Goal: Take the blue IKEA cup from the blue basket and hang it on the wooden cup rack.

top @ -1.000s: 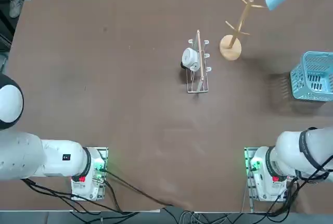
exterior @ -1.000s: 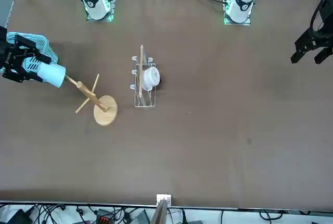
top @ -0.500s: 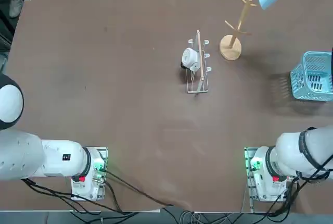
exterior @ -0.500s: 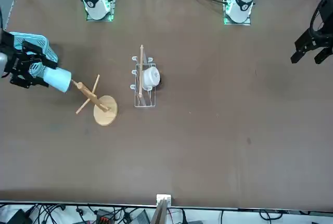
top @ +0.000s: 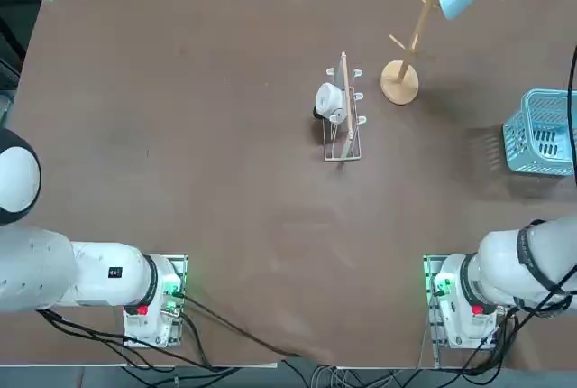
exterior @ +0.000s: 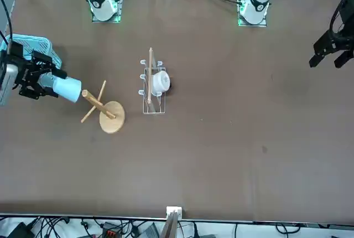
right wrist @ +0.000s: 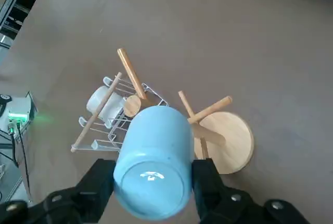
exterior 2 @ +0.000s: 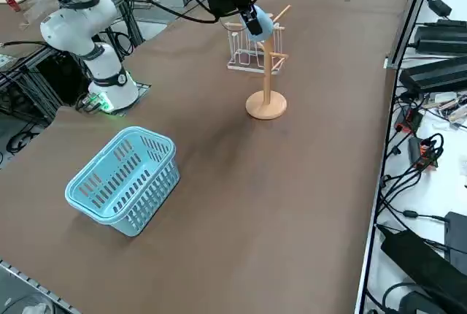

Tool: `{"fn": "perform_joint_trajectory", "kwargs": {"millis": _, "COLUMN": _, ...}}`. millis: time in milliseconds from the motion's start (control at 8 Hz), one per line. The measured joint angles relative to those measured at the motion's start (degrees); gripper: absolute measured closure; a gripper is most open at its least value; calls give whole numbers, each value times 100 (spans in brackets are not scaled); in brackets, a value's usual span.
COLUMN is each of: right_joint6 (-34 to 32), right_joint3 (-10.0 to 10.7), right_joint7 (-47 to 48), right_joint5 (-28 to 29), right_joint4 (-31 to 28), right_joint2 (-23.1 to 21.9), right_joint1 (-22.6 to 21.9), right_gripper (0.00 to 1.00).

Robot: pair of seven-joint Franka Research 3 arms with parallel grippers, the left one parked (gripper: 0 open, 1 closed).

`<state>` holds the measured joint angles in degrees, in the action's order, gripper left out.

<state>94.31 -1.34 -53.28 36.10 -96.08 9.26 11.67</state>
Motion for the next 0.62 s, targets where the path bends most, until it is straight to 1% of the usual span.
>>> {"fn": "perform_joint_trajectory", "kwargs": {"millis": 500, "right_joint6": 77, "right_joint3": 0, "right_joint7": -110, "right_joint5": 36, "right_joint4": 0, "right_joint2": 148, "right_joint1": -15, "right_gripper": 16}}
{"fn": "perform_joint_trajectory", "kwargs": {"millis": 625, "right_joint6": 80, "right_joint3": 0, "right_joint7": -111, "right_joint5": 52, "right_joint4": 1, "right_joint2": 148, "right_joint1": -19, "right_gripper": 14}}
